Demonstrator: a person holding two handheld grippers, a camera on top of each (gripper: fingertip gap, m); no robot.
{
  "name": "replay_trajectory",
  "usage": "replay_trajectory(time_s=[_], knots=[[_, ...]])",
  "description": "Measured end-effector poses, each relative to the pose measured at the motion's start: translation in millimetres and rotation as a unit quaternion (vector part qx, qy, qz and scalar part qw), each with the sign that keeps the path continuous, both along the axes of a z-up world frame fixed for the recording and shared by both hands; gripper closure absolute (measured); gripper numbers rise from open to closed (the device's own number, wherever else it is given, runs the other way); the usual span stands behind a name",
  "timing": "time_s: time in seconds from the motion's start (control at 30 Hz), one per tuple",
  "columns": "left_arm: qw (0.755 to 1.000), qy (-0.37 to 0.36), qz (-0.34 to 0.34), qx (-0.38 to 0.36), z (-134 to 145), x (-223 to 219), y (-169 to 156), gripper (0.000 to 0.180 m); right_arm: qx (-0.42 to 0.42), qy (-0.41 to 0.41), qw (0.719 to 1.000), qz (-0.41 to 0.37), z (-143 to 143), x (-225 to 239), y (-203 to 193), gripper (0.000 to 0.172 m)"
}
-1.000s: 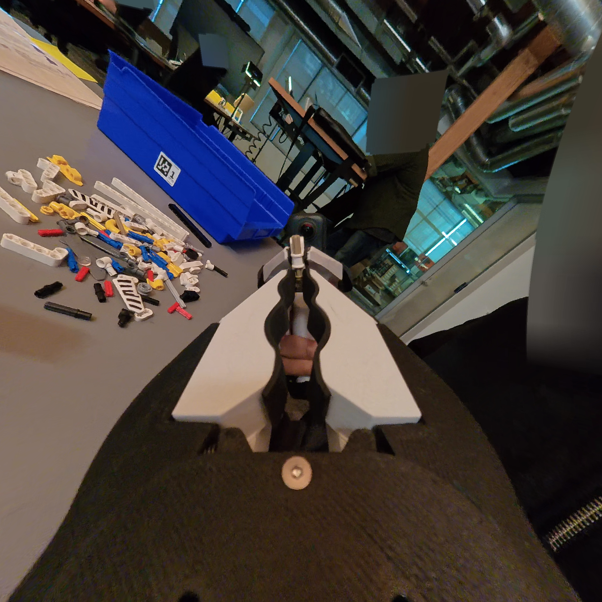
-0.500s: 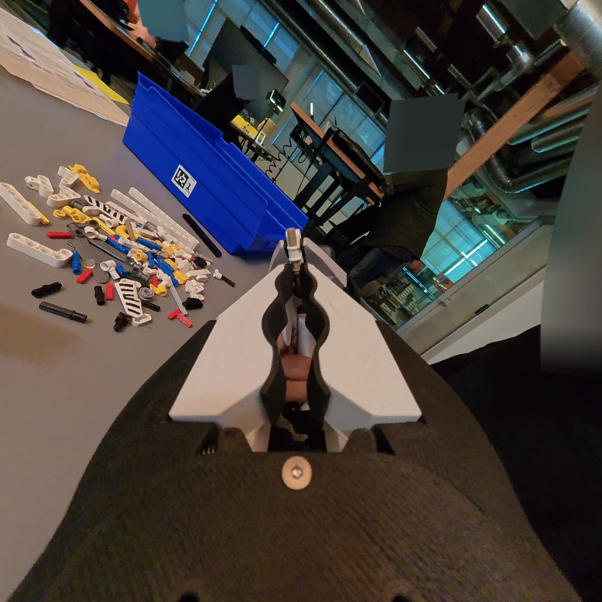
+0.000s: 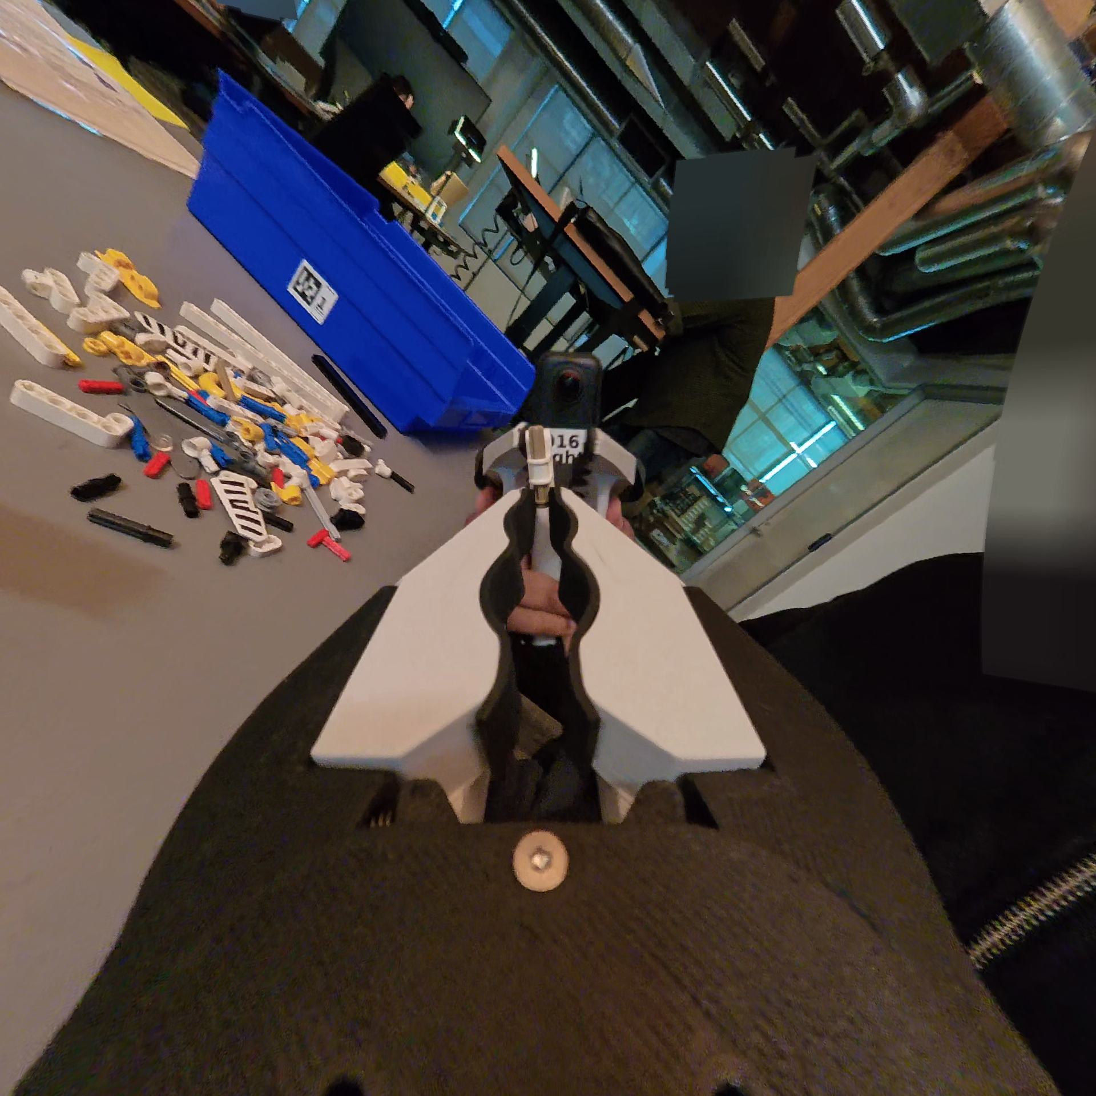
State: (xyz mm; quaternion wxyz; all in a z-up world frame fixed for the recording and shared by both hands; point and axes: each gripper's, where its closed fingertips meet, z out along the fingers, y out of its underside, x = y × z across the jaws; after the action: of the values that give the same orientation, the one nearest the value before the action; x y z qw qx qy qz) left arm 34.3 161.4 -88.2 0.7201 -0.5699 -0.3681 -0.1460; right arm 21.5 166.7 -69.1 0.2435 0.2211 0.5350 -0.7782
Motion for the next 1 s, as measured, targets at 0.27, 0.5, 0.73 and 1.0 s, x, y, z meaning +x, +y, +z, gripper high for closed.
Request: replay_trajectory(time_s=[0.27, 0.5, 0.73, 1.0], knots=[[0.992, -0.082, -0.085, 0.037, -4.7, 11.8, 2.7, 0.176, 0.192, 0.364, 0.895, -0.171, -9.6, 11.2, 4.8, 0.125], [0.986, -0.11, -0.118, 0.043, -10.2, 19.3, 2.9, 0.176, 0.214, 0.431, 0.864, -0.148, -20.6, 25.3, 1.5, 0.126], [0.979, -0.127, -0.156, 0.04, -16.2, 30.3, 8.6, 0.177, 0.241, 0.462, 0.844, -0.125, -29.0, 35.0, -5.3, 0.141], [0.976, -0.137, -0.164, 0.037, -21.2, 32.2, 10.4, 0.177, 0.258, 0.479, 0.832, -0.112, -33.2, 38.5, -4.1, 0.15]])
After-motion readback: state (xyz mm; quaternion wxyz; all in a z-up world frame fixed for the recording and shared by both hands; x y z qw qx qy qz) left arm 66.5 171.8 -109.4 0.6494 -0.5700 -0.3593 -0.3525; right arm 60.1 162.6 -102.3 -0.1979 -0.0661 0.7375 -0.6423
